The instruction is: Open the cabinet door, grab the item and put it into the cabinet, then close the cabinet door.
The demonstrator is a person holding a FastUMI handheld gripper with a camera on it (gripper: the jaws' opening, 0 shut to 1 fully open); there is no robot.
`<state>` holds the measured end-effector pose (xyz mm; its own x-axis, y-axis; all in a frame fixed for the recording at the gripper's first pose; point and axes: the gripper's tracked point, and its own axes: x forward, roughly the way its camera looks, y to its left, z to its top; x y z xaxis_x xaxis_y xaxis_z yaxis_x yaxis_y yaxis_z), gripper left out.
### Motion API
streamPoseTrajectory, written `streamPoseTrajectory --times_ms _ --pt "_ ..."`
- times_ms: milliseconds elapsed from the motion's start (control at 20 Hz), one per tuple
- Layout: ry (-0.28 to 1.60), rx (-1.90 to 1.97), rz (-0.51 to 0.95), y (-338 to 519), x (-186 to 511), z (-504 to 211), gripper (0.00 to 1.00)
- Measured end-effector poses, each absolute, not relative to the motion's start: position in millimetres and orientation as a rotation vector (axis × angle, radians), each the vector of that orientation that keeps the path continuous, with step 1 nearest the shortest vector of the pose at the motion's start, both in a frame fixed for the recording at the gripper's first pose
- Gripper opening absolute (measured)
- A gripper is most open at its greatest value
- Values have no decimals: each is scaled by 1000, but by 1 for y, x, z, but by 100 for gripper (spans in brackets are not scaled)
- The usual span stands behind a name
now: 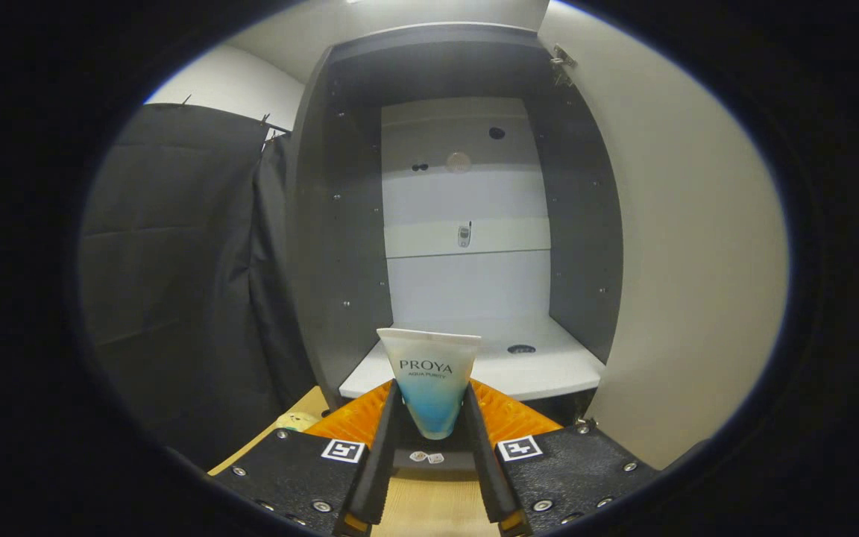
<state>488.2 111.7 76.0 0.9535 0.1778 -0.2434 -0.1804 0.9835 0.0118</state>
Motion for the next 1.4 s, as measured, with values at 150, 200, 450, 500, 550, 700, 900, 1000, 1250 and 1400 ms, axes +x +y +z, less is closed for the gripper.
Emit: streamPoseTrajectory --times_ms 150,200,450,500,550,700,900,1000,1250,1400 --pt "245 4 178 113 514 84 50" --pt "250 10 178 113 523 84 50" --pt "302 47 166 111 563 72 50" --pt "314 52 162 110 569 67 50" --pt "326 54 157 109 575 63 50" --pt "333 35 142 104 593 55 50" --pt "360 2 142 103 602 41 51" --pt "347 -5 138 102 605 41 52" --pt "348 -19 131 98 603 41 67" --pt "307 -31 135 98 590 54 89"
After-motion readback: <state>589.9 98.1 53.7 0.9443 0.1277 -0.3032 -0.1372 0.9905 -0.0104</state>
